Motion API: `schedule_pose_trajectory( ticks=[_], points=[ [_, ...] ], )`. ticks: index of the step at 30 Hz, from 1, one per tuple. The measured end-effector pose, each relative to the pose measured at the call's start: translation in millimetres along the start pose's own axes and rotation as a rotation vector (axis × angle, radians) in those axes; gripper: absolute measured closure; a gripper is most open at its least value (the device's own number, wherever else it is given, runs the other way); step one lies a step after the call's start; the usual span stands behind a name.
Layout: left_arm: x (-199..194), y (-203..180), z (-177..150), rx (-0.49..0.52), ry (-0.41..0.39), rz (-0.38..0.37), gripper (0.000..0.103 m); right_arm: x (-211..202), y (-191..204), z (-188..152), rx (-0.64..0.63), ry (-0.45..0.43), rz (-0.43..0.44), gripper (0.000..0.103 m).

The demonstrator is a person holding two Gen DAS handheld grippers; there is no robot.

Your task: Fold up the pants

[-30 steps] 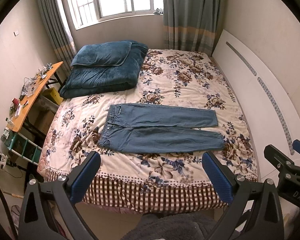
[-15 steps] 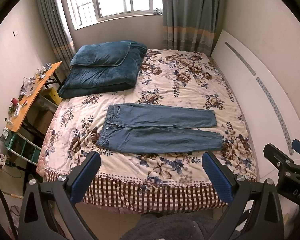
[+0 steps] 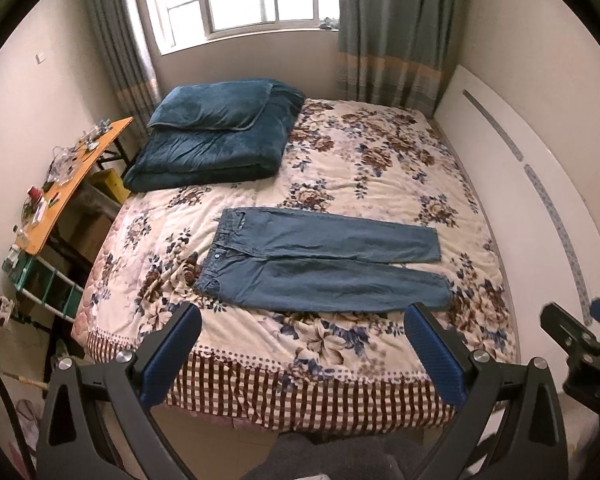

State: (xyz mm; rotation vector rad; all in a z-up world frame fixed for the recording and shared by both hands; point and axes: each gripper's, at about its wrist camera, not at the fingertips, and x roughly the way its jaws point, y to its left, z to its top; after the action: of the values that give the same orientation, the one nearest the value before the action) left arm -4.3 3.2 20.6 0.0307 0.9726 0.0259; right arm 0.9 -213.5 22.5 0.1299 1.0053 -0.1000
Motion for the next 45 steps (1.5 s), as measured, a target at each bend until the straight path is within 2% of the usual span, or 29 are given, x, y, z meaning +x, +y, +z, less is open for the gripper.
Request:
schedule_pose_trajectory(
  ticks=[2,7,12,16,17,22,23,27,31,35,36,38,42,45],
  points=[
    [17.2,-3.6,3.1,-0.024,0.007,0.002,0.000,20.6,-4.9,0.4,0.013,0.012,0.009,0.000],
    [70.4,-8.3,16.5,-0.042,0.029,0.077,0.000,88.3,-12.0,11.1,0.024,0.061,0.018,0.000],
    [146.7,-4.3,36.7,-0.039,0.096,0.119,0.000,174.8,-1.0,29.0,-0.002,0.119,0.009,0.000],
    [226.0,2.8,67.9,0.011,0.137,0.133,0.000,252.7,10.3,50.0,-0.010,0.179,-0.018,0.000],
    [241.7,6.6,72.9,0.025,0.147,0.133,0.000,282.8,15.7,58.4,-0.022,0.201,-0.021,0.000],
    [365.5,18.5,113.6,0.129,0.239,0.146,0.000,404.2,39.6,92.2,-0.060,0.281,-0.055,0.000],
    [400.5,19.7,122.2,0.161,0.270,0.152,0.000,440.6,47.9,101.5,-0.078,0.303,-0.062,0.000],
    [500.1,20.8,142.1,0.269,0.355,0.153,0.000,553.9,79.6,127.6,-0.170,0.350,-0.057,0.000],
    [602.6,2.2,153.5,0.452,0.422,0.129,0.003,671.6,108.2,147.4,-0.280,0.426,-0.011,0.000],
    [708.9,-28.8,150.9,0.703,0.474,0.145,0.006,775.9,121.4,155.5,-0.361,0.524,0.011,0.000],
    [727.9,-34.4,148.6,0.733,0.506,0.124,0.006,811.1,123.6,159.7,-0.384,0.556,0.015,0.000],
    [770.7,-42.2,149.4,0.758,0.565,0.095,0.007,852.8,119.1,162.0,-0.393,0.603,0.030,0.000],
    [829.0,-57.7,149.3,0.851,0.640,0.055,0.007,917.5,102.9,172.9,-0.410,0.682,0.037,0.000],
    [865.6,-61.0,147.3,0.909,0.728,0.030,0.007,961.8,98.1,178.6,-0.538,0.750,-0.004,0.000]
  ],
)
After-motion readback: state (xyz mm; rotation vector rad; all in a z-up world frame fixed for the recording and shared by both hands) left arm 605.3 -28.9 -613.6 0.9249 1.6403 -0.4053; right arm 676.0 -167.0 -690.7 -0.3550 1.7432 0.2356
